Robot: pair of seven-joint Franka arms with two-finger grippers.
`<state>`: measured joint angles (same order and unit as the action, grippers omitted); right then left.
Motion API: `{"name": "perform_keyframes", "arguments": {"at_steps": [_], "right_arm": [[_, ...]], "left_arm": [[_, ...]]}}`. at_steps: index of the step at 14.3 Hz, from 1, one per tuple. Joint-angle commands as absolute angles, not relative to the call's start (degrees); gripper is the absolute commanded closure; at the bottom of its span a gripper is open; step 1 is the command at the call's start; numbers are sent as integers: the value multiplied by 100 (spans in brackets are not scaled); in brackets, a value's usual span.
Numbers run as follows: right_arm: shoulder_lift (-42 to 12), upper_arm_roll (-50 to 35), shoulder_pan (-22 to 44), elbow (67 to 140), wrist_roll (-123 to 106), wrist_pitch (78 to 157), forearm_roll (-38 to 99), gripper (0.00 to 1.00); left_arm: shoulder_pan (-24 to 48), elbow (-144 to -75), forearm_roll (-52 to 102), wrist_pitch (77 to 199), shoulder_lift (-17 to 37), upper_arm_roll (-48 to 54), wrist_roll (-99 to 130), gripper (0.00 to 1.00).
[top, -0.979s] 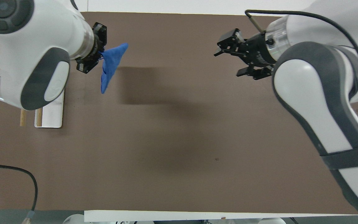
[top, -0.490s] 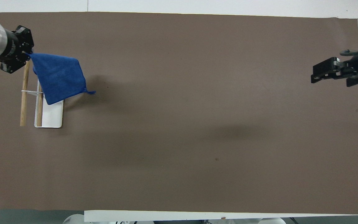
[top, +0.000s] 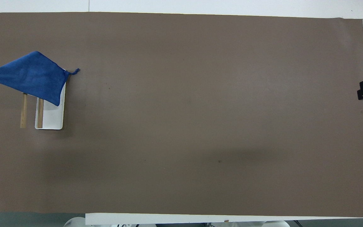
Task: Right arm passes towel to left arm to hang
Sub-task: 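Drape the towel over the wooden rack and open the left gripper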
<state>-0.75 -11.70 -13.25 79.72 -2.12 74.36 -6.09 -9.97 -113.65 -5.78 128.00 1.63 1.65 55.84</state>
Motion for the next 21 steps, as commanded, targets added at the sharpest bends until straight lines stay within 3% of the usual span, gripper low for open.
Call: {"name": "perform_keyframes", "arguments": {"at_steps": [1, 5, 8, 12, 16, 17, 19, 21], "right_arm": [[-176, -1239, -1459, 7901, -431, 7348, -598, 0], [140, -555, -696, 8383, -457, 7461, -571, 0], [492, -475, -624, 8929, -483, 7506, -571, 0], [492, -404, -554, 8939, -475, 7523, -563, 0], [405, -369, -589, 8895, -483, 7541, -493, 0], [352, -369, -598, 8860, -483, 7541, -431, 0], [325, -369, -598, 8790, -492, 7550, -396, 0], [229, -378, -598, 8614, -483, 7541, -343, 0]], "left_arm": [[-1195, -11672, -659, 12982, -97, 229, 5415, 100], [-1450, -11689, -659, 13034, -123, 229, 5265, 99], [-1424, -11803, -659, 13166, -132, 237, 5265, 98], [-1178, -12348, -659, 13657, -228, 246, 5308, 98], [-1160, -12340, -650, 13693, -211, 246, 5291, 97], [-1160, -12340, -650, 13693, -211, 246, 5256, 75], [-1169, -12270, -650, 13728, -167, 246, 5256, 3], [-1160, -11973, -642, 13781, -19, 246, 5326, 0]]}}
